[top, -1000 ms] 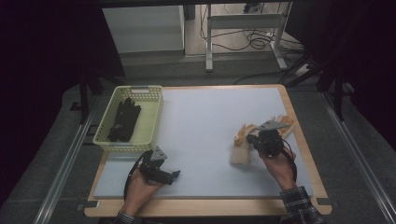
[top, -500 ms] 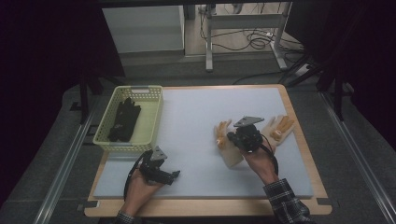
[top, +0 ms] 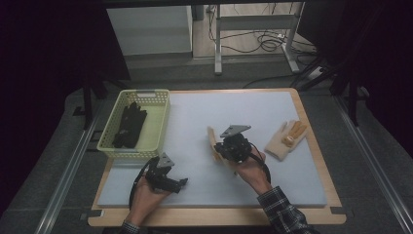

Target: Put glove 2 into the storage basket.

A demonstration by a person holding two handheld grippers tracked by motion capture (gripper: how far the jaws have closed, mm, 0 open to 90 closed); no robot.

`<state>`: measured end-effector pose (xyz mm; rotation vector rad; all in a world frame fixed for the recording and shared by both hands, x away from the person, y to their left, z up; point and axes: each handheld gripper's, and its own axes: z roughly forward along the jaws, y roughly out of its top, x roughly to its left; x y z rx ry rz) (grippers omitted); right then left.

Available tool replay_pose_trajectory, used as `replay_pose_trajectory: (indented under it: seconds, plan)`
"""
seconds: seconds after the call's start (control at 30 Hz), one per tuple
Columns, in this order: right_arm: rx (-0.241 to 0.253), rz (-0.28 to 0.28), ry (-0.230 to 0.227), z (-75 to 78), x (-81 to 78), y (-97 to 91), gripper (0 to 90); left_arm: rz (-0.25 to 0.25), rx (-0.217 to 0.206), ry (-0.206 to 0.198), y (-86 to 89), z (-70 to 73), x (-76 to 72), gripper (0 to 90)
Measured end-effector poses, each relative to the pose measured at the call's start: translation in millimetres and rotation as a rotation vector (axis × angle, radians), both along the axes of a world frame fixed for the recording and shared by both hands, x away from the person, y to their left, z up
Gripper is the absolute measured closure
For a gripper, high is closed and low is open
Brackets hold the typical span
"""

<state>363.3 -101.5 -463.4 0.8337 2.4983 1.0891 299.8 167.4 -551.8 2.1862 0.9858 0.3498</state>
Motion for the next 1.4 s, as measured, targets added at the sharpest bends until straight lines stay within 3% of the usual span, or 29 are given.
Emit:
replay_pose_trajectory:
  seconds: [0.13,0.27,0.53,0.6,0.63,0.67,0.73,0.87,0.93,1.13,1.2,1.3,1.33,1.4]
  plan:
    - [0.024,0.010,-0.006,4.5,1.0,3.9,77.2,0.002,-0.002,-0.001,-0.1,-0.1,0.0,1.6]
    - [0.014,-0.004,-0.003,2.2,4.3,1.0,74.0,0.001,-0.001,-0.001,-0.1,-0.1,0.0,1.6]
    - [-0.009,-0.052,0.042,-34.7,25.2,2.2,53.7,0.002,-0.002,0.002,-0.2,-0.1,-0.1,1.6]
    - [-0.028,-0.066,0.047,-44.8,33.1,4.9,52.2,0.002,-0.002,0.001,-0.1,-0.1,-0.1,1.7]
    - [-0.022,-0.070,0.065,-49.5,37.4,5.0,54.2,0.002,-0.002,0.002,-0.1,-0.1,-0.1,1.6]
    - [0.009,-0.078,0.125,-56.7,44.1,3.2,69.3,0.002,-0.002,0.001,-0.1,-0.1,-0.1,1.6]
    - [-0.002,-0.083,0.149,-62.4,46.2,2.8,84.7,0.002,-0.002,0.001,-0.1,-0.1,0.0,1.6]
    - [-0.001,-0.079,0.140,-60.1,43.7,1.6,87.4,0.002,-0.002,0.002,-0.2,-0.1,0.0,1.6]
    - [0.007,-0.078,0.091,-47.6,38.4,-2.8,87.8,0.002,-0.002,0.002,-0.1,-0.1,0.0,1.6]
    - [0.002,-0.110,0.037,-26.1,29.5,-20.1,87.8,0.002,-0.002,0.002,-0.2,-0.1,0.0,1.6]
    - [0.005,-0.141,0.044,-22.6,24.1,-37.5,87.4,0.002,-0.002,0.002,-0.2,-0.1,0.0,1.6]
    - [0.015,-0.147,0.067,-26.9,21.9,-47.2,85.1,0.002,-0.002,0.002,-0.2,-0.1,0.0,1.6]
    - [0.017,-0.153,0.069,-31.8,20.8,-54.3,77.3,0.002,-0.002,0.002,-0.2,-0.1,0.0,1.6]
    - [0.018,-0.158,0.066,-32.6,21.2,-57.3,73.5,0.002,-0.002,0.002,-0.2,-0.1,0.0,1.6]
